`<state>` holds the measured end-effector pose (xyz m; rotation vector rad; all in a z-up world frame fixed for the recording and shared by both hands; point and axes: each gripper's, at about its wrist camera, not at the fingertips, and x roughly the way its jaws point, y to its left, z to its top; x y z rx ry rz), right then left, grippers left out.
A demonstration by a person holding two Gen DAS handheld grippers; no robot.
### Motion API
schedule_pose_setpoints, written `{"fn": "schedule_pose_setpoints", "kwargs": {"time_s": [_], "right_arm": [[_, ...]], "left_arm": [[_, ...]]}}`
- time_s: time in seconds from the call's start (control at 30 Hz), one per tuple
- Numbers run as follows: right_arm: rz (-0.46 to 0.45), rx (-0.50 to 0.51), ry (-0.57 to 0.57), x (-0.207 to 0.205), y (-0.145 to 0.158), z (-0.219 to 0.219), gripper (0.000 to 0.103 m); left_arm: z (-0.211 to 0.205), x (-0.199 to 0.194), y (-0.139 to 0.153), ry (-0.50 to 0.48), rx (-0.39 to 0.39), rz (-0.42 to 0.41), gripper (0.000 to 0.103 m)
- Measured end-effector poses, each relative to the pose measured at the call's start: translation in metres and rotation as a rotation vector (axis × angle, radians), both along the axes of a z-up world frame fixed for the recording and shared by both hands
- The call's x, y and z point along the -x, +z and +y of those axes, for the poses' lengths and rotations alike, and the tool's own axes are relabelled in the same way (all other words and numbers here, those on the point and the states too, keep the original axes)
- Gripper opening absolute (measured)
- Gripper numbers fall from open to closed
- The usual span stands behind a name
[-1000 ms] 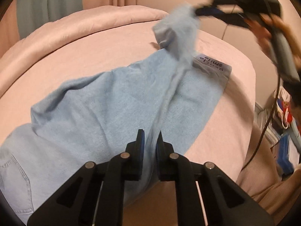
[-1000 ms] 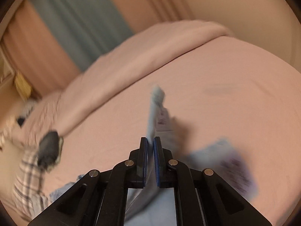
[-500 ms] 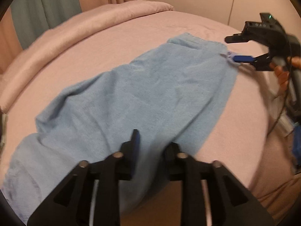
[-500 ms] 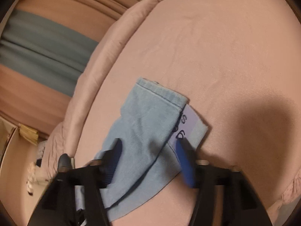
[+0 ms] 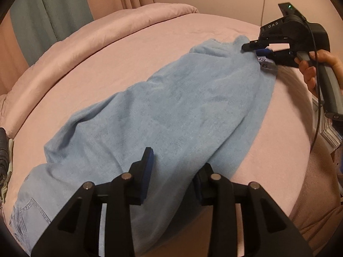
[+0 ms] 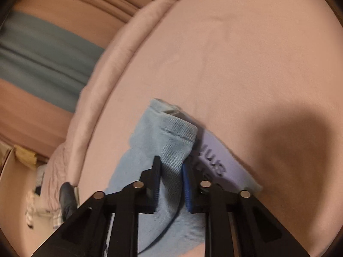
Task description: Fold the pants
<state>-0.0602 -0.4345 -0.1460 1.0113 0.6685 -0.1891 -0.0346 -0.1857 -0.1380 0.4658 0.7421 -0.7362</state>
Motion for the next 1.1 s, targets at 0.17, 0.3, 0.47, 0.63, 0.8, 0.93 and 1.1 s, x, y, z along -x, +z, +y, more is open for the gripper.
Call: {"fn": "schedule_pose_setpoints", "kwargs": {"time_s": [0.17,0.3,0.47,0.63,0.8,0.93,1.1], "right_arm": [[-0.069,0.054,-0.01,0.021,0.027,0.005,0.012],[-0.075,0.068,-0.022,0.043,0.042,0.006,0.012],[0.083,-0.018,-0.056,0.046,-0.008,-0.002,0.012],[0.067,0.01,-0.015,0.04,-0.017,-0.005,0.012],[0.066,-0.019,0.013,0.046,-0.01,-0.013,0.014],[0.091,0.1,-0.09,0.062,0.013,-0.018,0.05],[0.028,0.246,0.042,0.043,0.044,0.01,0.052]], "left_arm": [[0.005,0.002,0.004,-0.012,0.017,-0.007,0.034],[0.005,0.007,0.008,-0.04,0.029,-0.01,0.032],[0.001,0.013,-0.002,-0.071,-0.012,0.008,0.032],[0.004,0.011,-0.003,-0.06,-0.006,0.024,0.034],[0.022,0.016,0.02,-0.07,0.076,0.06,0.034],[0.059,0.008,0.047,-0.02,0.223,0.115,0.044],[0.102,-0.025,0.048,0.196,0.285,0.086,0.055]]}}
